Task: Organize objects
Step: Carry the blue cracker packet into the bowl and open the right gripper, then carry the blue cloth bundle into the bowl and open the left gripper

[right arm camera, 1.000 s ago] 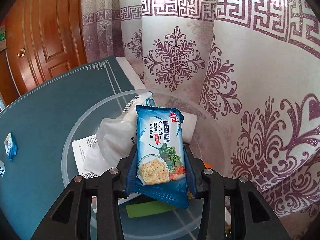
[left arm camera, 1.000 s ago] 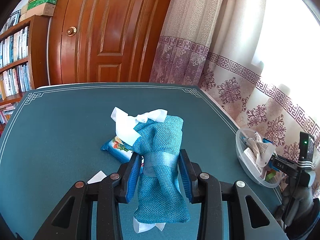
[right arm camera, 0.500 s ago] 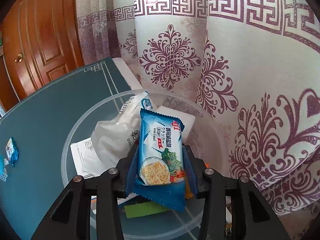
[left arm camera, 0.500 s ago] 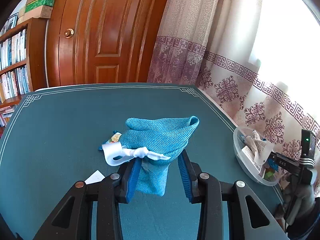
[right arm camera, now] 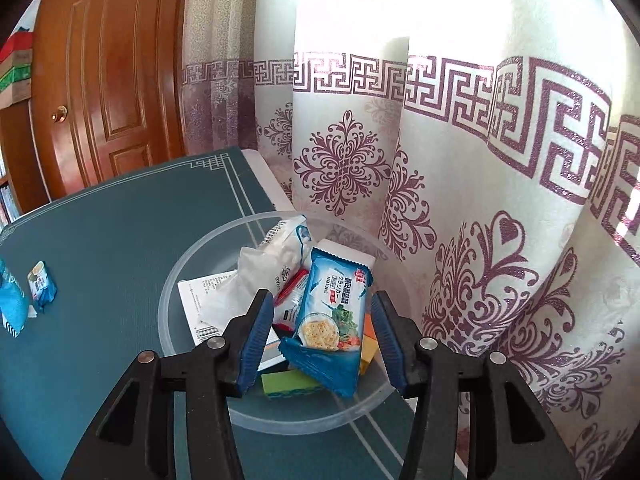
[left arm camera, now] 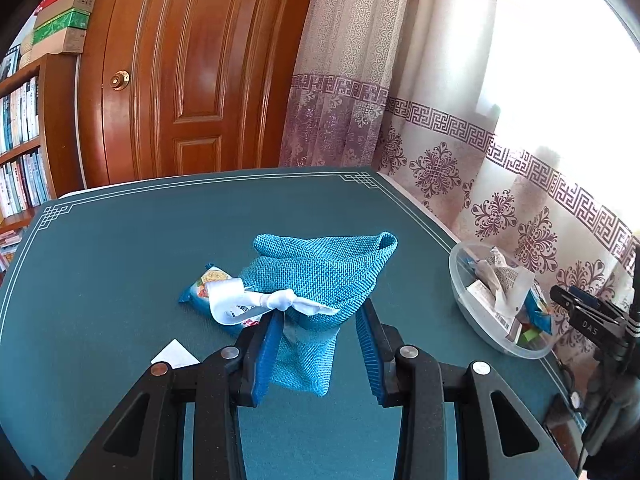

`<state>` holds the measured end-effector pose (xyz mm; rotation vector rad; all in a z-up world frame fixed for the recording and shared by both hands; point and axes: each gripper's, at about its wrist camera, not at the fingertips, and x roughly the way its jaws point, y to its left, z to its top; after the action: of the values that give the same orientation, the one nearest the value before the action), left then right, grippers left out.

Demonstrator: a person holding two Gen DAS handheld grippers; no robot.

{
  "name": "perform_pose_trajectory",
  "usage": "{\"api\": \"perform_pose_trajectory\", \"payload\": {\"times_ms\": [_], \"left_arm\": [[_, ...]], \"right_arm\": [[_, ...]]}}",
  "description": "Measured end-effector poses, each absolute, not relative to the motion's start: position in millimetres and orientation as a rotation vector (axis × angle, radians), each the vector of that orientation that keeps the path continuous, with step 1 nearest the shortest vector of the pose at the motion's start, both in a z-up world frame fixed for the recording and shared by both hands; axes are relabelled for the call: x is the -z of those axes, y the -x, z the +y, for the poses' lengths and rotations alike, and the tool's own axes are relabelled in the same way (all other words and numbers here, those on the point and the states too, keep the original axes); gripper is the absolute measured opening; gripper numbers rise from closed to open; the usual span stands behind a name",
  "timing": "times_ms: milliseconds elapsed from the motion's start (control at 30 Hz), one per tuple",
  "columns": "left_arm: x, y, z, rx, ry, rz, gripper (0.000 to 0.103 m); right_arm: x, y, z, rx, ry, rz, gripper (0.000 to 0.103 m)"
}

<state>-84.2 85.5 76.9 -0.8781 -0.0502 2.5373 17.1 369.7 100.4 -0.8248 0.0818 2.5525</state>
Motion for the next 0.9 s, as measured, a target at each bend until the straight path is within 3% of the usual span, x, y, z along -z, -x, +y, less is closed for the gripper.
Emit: {"api": "perform_pose_trajectory", "payload": {"times_ms": [300, 900], "left_arm": [[-78.4, 81.2, 97.3, -2.493, 0.904, -0.065, 0.040], [-88.9, 67.0, 218.3, -2.285, 0.942, 0.056, 0.040]], "right_arm": [[-93.7, -56.6, 337.1, -2.654, 0.822, -0.014, 0.053], [-70.8, -90.4, 356.0, -2.772, 0.877, 0.062, 0.053]]}}
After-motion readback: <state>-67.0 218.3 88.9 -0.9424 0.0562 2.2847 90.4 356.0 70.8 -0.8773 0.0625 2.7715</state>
